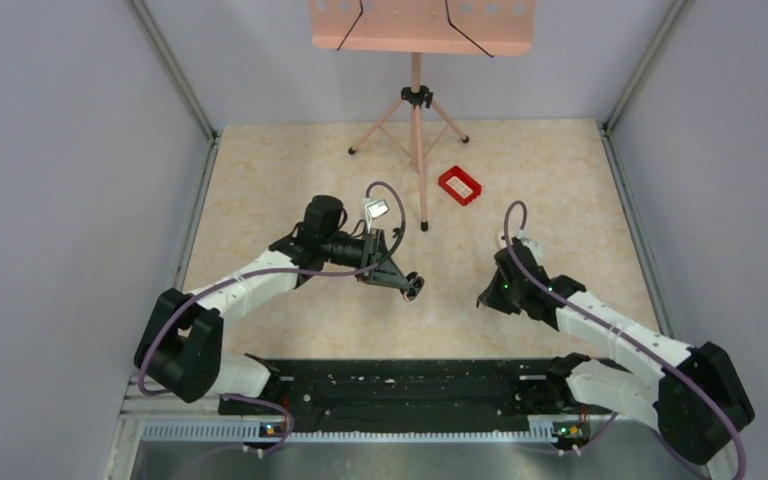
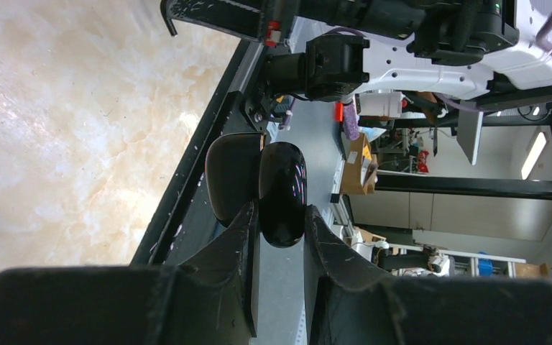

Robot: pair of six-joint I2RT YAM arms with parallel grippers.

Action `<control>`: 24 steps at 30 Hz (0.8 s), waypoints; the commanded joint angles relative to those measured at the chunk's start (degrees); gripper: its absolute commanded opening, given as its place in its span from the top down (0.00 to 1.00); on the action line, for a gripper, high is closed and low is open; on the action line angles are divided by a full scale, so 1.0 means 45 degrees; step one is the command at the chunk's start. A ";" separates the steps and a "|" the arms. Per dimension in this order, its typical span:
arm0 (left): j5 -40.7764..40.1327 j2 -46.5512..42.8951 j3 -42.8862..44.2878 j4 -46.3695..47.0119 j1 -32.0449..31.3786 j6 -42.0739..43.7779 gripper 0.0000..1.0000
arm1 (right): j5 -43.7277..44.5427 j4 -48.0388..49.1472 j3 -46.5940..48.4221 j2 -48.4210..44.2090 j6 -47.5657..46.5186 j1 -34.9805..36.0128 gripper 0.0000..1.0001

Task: Insert the wireless bluetooth earbuds into the charging case
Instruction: Pick up the left earbud from the center of the board, then insert the left earbud into the left side groove of the charging case.

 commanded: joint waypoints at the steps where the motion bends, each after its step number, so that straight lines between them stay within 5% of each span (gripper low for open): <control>1: 0.0659 0.0261 0.0610 0.0806 -0.0075 -0.0349 1.00 | -0.1563 0.1932 0.0528 -0.1784 -0.2215 -0.0103 1.00; 11: 0.1153 0.1283 0.0117 0.4239 -0.0095 -0.3395 1.00 | -0.4619 0.5036 0.0540 -0.4751 -0.4313 0.0042 1.00; 24: 0.0841 0.1319 0.0138 0.4498 -0.0079 -0.3849 1.00 | -0.5762 0.7179 0.0134 -0.5690 -0.3914 0.0134 1.00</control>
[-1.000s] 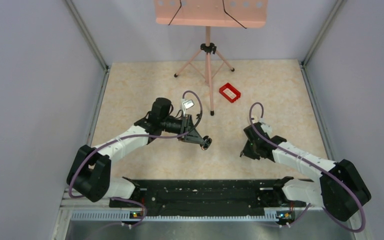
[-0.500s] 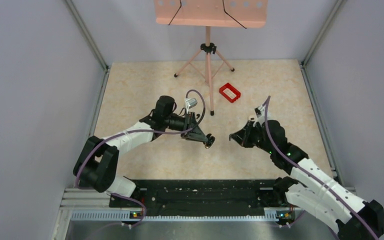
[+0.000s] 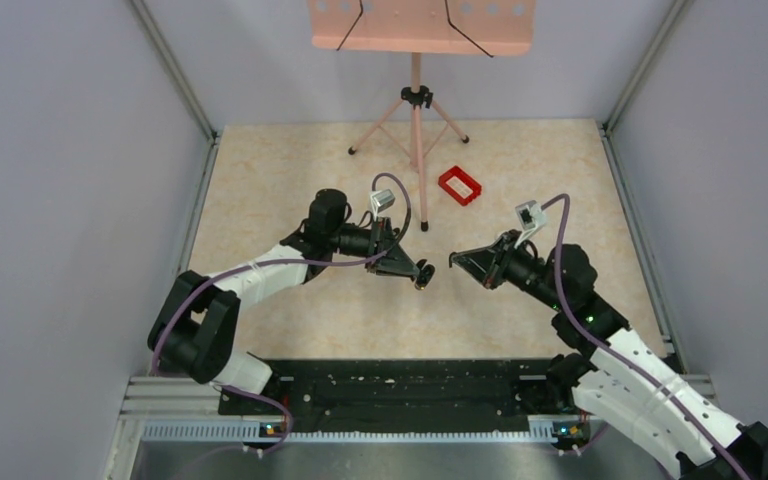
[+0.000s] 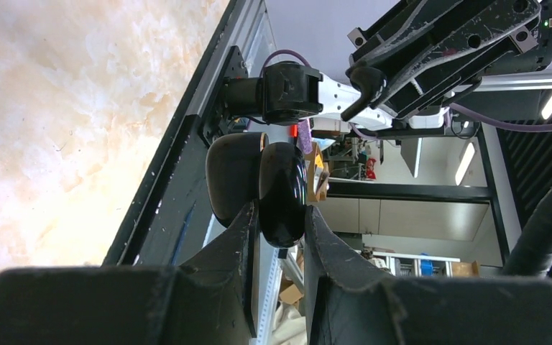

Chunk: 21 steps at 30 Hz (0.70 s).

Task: Insert the wireless bluetooth earbuds into the charging case
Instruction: Insert the left earbud into the left side groove of the charging case.

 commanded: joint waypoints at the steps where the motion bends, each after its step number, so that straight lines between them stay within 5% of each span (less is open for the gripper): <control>1: 0.0138 -0.0046 -0.0062 0.0901 -0.0021 -0.0257 1.00 | -0.0310 0.0853 0.0146 -0.0381 -0.0057 0.0090 1.00; 15: -0.0555 -0.0407 -0.0699 0.3140 -0.0018 -0.2110 1.00 | 0.3377 0.1700 0.0080 -0.0576 0.0060 0.2604 1.00; 21: -0.0634 -0.0028 -0.1090 0.5863 -0.0017 -0.4863 1.00 | 0.4707 0.2502 0.0022 -0.0016 -0.0396 0.3683 1.00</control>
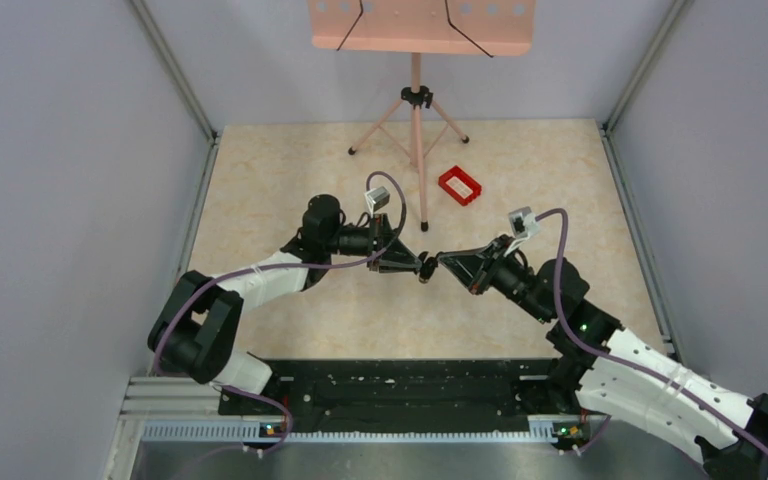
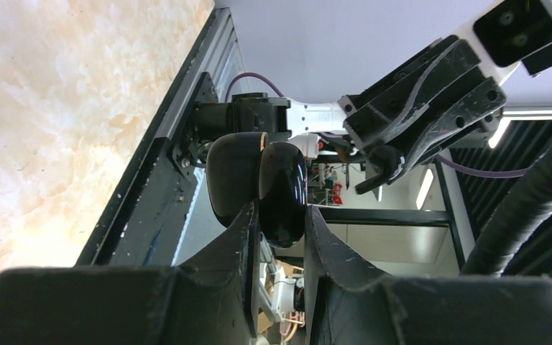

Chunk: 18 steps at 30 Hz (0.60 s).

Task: Insert the wireless bluetooth earbuds into the charging case
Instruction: Insert the left earbud into the left side groove of the charging case.

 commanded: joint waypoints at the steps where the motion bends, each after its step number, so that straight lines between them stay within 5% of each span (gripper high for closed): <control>1: -0.0073 0.0031 -0.0318 0.3132 -0.0013 -0.2252 1.00 | 0.1321 0.1169 0.0017 0.0252 -0.0455 0.0536 1.00; 9: -0.1250 -0.0449 -0.0810 0.3139 0.0002 -0.2627 1.00 | 0.2315 0.1295 -0.0364 0.0077 -0.0064 0.0642 1.00; 15: -0.3395 -0.1858 -0.0686 -0.0613 -0.0001 -0.0080 1.00 | 0.3135 0.2019 -0.0322 0.0426 -0.0221 0.1213 1.00; 18: -0.2768 -0.1740 -0.0431 -0.0873 0.0016 0.0941 1.00 | 0.2788 0.2384 -0.0385 0.0819 -0.0252 0.1296 1.00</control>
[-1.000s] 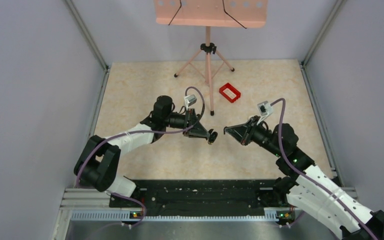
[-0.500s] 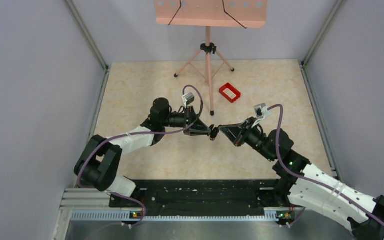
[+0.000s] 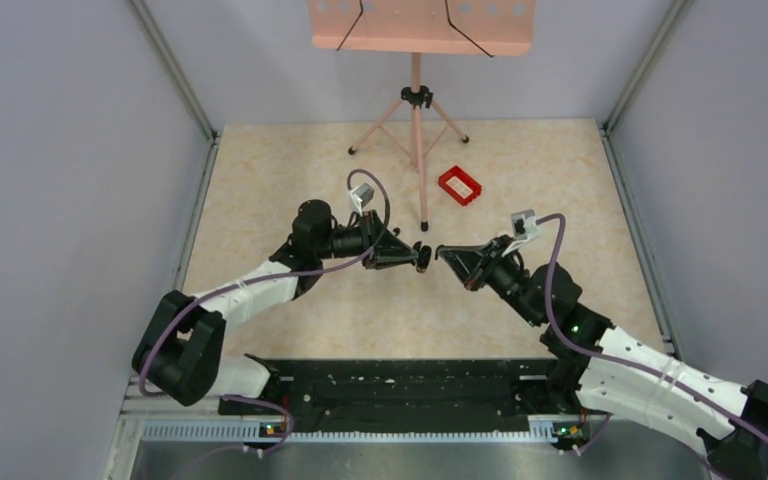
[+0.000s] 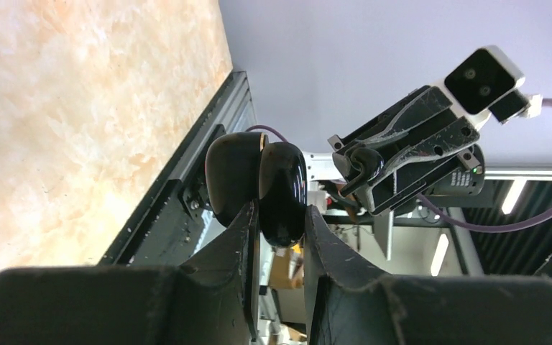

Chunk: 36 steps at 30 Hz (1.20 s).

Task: Insert the wireless bluetooth earbuds into the charging case
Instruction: Insert the left earbud into the left side groove of the charging case.

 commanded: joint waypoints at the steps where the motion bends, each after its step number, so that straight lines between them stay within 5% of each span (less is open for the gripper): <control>1: 0.0315 -0.0251 0.0508 -0.0797 0.0018 0.2209 1.00 | 0.0166 0.1320 -0.0030 0.0382 -0.0120 0.0283 1.00; 8: 0.2633 -0.0108 0.1301 -0.1666 -0.0016 0.4892 1.00 | 0.0689 -0.0590 -0.0001 -0.1711 -0.0649 0.0282 1.00; 15: 0.2158 -0.0760 0.3198 -0.7996 -0.0042 1.0831 1.00 | 0.1364 -0.3441 0.0762 -0.3360 -0.1134 0.0281 1.00; 19: 0.1922 -0.0808 0.3442 -0.8871 -0.0039 1.1494 1.00 | 0.1104 -0.3593 0.0827 -0.3353 -0.1121 0.0273 1.00; 25: 0.1969 -0.0318 0.3392 -0.7274 -0.0038 0.8350 1.00 | -0.0151 -0.2033 0.1003 -0.1951 -0.1301 0.0276 1.00; 30: 0.2505 0.0257 0.1862 -0.1080 -0.0034 0.2045 1.00 | -0.1452 -0.0233 0.1252 -0.0420 -0.1695 0.0268 1.00; 36: 0.2161 0.0652 0.1358 0.0430 -0.0025 -0.0057 1.00 | -0.1732 0.1053 0.1049 0.0267 -0.1530 0.0281 1.00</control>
